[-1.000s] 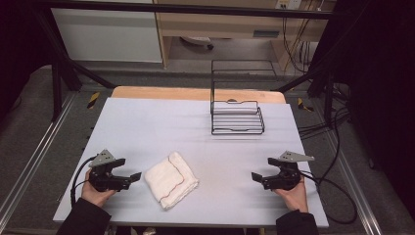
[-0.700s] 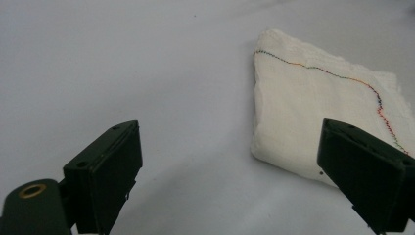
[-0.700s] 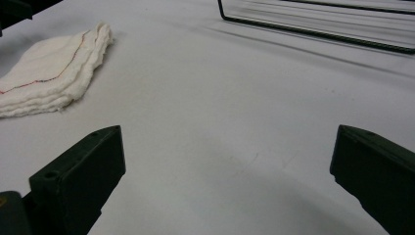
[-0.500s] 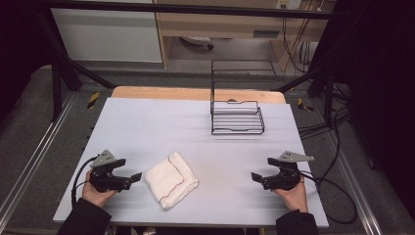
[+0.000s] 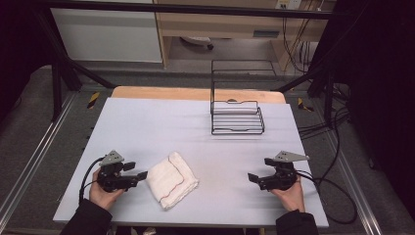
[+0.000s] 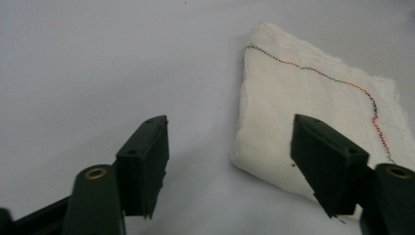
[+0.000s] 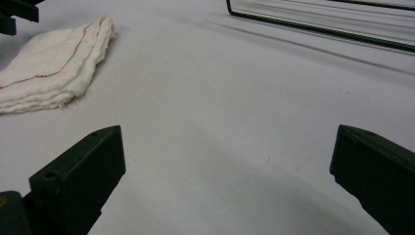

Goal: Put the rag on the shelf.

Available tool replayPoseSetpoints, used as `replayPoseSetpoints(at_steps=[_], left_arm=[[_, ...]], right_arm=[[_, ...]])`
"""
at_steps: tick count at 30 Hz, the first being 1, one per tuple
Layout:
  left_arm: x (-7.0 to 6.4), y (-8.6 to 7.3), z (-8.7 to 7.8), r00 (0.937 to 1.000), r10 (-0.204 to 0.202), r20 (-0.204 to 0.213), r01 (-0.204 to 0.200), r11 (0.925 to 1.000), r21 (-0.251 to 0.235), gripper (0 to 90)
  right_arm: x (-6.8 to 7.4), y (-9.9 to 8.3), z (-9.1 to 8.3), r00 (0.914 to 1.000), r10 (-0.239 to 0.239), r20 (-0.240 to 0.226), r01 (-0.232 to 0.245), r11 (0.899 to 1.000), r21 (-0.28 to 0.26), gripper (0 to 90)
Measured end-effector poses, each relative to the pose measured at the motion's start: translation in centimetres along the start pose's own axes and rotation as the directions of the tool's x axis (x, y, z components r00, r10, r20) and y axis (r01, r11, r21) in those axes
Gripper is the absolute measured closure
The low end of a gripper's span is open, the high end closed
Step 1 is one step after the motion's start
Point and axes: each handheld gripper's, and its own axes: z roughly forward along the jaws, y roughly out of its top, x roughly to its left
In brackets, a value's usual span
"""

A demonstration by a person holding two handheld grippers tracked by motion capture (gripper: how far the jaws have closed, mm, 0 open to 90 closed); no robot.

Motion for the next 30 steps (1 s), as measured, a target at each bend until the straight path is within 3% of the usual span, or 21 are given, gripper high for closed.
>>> replayPoseSetpoints(at_steps=[6, 17, 26, 30], left_arm=[[-0.5, 0.0, 0.8, 0.9995, -0.028, 0.014, 0.028, 0.9993, 0.026, 46.4], [-1.2, 0.0, 1.8, 0.9973, -0.071, -0.019, 0.072, 0.9940, 0.082, 65.6], [-1.7, 0.0, 2.0, 0.9952, -0.090, -0.039, 0.094, 0.9905, 0.101, 71.9], [-1.9, 0.1, 2.1, 0.9950, -0.088, -0.046, 0.093, 0.9900, 0.107, 75.7]], right_arm=[[0.8, 0.4, 0.7, 0.9998, -0.013, -0.012, 0.013, 1.000, 0.019, 0.5], [3.1, 2.1, 2.9, 0.9980, -0.050, -0.040, 0.051, 0.998, 0.040, 1.4], [5.3, 3.9, 5.0, 0.9948, -0.076, -0.068, 0.080, 0.996, 0.047, 3.3], [6.8, 5.1, 6.9, 0.9926, -0.090, -0.082, 0.095, 0.994, 0.055, 4.6]])
